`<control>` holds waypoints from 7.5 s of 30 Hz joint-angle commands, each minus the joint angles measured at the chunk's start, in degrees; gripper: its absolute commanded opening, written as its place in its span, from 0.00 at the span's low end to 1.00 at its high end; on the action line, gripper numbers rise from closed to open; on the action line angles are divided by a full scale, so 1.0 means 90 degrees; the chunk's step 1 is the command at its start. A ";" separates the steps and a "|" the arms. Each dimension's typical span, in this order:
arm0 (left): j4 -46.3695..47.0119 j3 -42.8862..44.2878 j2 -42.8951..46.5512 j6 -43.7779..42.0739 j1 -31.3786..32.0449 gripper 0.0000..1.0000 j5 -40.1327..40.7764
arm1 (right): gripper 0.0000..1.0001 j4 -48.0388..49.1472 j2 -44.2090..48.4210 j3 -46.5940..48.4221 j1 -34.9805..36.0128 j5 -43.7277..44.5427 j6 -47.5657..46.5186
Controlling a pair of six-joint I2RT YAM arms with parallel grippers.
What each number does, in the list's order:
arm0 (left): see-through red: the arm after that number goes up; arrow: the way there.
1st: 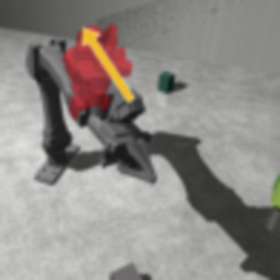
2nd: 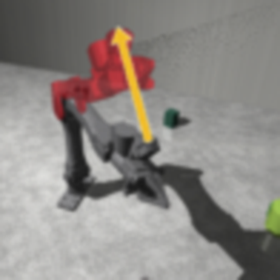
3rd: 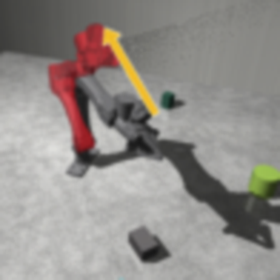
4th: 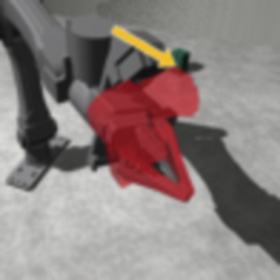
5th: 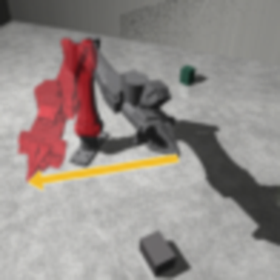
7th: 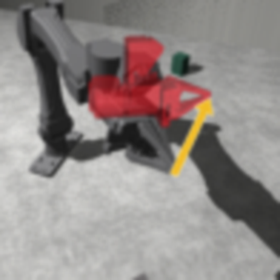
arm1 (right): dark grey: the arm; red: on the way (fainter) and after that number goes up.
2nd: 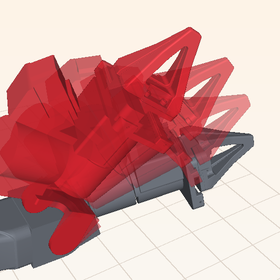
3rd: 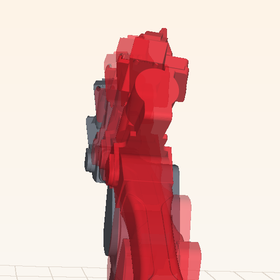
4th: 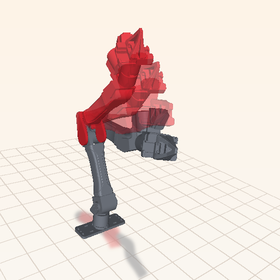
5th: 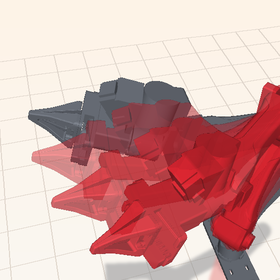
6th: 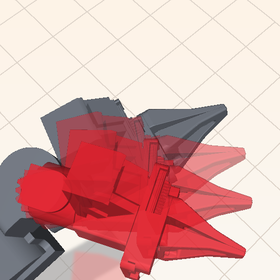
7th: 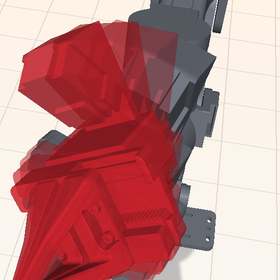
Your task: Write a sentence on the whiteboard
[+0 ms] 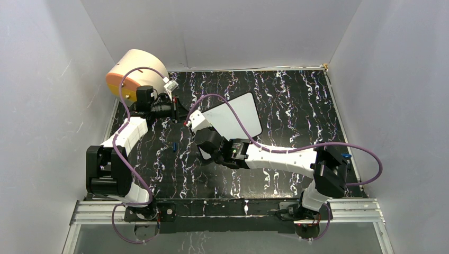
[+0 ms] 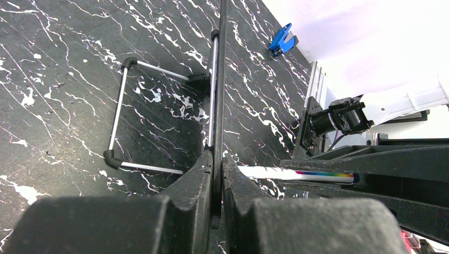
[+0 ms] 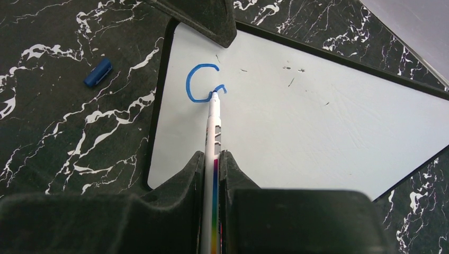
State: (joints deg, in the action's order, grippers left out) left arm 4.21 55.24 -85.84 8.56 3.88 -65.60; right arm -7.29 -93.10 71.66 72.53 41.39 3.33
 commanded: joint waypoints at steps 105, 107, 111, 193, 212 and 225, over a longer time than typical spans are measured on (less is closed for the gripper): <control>-0.0433 0.0184 -0.0129 -0.0196 0.0008 0.00 0.0172 | 0.00 0.0467 0.0589 -0.0325 -0.0183 0.0081 -0.0102; -0.0432 0.0173 -0.0130 -0.0199 0.0008 0.00 0.0169 | 0.00 0.0476 0.0591 -0.0335 -0.0186 0.0066 -0.0114; -0.0430 0.0181 -0.0130 -0.0199 0.0008 0.00 0.0161 | 0.00 0.0488 0.0590 -0.0345 -0.0194 0.0062 -0.0124; -0.0433 0.0187 -0.0154 -0.0209 0.0008 0.00 0.0095 | 0.00 0.0207 0.0457 -0.0462 -0.0327 0.0189 0.0198; -0.0429 0.0194 -0.0191 -0.0218 0.0008 0.00 0.0082 | 0.00 0.0722 0.0532 -0.0464 -0.0325 0.0238 -0.0048; -0.0429 0.0206 -0.0208 -0.0208 0.0008 0.00 0.0074 | 0.00 0.0428 0.0481 -0.0452 -0.0338 0.0105 0.0048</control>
State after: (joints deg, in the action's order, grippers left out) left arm 2.72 56.31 -86.80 7.92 3.88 -66.02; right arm -4.47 -90.04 67.53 70.08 42.02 3.09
